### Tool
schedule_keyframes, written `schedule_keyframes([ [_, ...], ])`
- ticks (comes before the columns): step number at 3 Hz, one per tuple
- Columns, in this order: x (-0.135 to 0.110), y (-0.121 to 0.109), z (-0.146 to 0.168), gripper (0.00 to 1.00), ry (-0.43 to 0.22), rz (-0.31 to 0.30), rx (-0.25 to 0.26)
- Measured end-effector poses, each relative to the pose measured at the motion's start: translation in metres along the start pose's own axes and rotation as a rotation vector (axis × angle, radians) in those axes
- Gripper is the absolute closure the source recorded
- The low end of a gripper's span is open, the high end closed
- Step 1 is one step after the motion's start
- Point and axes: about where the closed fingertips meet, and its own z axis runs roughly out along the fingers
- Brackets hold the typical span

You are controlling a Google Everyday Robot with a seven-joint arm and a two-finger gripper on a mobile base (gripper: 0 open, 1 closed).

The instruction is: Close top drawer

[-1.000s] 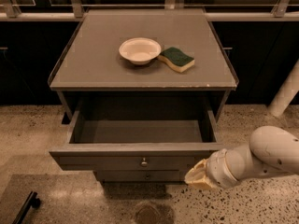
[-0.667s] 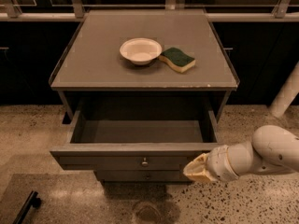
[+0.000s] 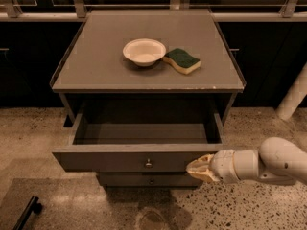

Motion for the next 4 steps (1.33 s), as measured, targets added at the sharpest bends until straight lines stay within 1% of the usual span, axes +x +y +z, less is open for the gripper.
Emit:
schedule_keyframes([
  [1, 0.002, -0.018, 0.010, 1.00, -0.038, 0.016, 0.064],
  [2, -0.005, -0.037, 0.021, 1.00, -0.058, 0.023, 0.114],
  [3, -0.026, -0.054, 0.030, 1.00, -0.051, -0.013, 0.155],
  [4, -0.026, -0.054, 0.030, 1.00, -0.051, -0.013, 0.155],
])
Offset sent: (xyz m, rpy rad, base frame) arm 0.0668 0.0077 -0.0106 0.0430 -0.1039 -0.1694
